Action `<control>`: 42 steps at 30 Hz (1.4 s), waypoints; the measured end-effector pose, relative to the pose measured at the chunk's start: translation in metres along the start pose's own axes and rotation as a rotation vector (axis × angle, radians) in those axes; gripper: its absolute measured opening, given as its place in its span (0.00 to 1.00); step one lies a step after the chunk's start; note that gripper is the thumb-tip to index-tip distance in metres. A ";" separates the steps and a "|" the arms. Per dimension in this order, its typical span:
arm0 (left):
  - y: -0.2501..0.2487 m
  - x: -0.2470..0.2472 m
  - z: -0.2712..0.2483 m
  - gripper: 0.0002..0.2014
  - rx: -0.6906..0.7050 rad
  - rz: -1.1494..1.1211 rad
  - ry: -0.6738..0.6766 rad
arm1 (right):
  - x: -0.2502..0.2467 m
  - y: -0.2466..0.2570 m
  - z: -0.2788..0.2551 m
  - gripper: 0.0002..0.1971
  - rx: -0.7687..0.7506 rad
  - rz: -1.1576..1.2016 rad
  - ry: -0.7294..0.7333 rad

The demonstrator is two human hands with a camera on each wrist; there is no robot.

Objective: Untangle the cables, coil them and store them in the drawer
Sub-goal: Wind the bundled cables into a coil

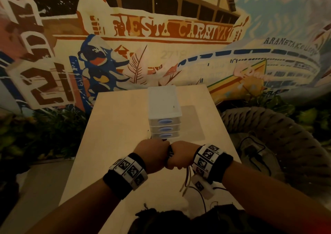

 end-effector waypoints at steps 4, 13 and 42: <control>0.022 -0.020 -0.010 0.38 0.045 -0.245 -0.152 | -0.013 -0.010 -0.007 0.05 -0.066 0.144 -0.024; 0.041 -0.001 -0.018 0.42 0.096 -1.224 -0.094 | -0.022 -0.007 -0.019 0.07 -0.286 0.476 -0.072; 0.039 -0.047 -0.016 0.01 0.205 -1.473 -0.564 | 0.001 0.019 -0.009 0.06 -0.285 0.483 -0.004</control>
Point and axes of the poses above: each hand's wrist, its own z-axis towards the middle knuckle, its own x-axis out of the palm, y = z × x, the point moved 4 cm from there along z, towards the middle knuckle, and after that the axes turned 3 degrees about -y, right-handed, at the moved point
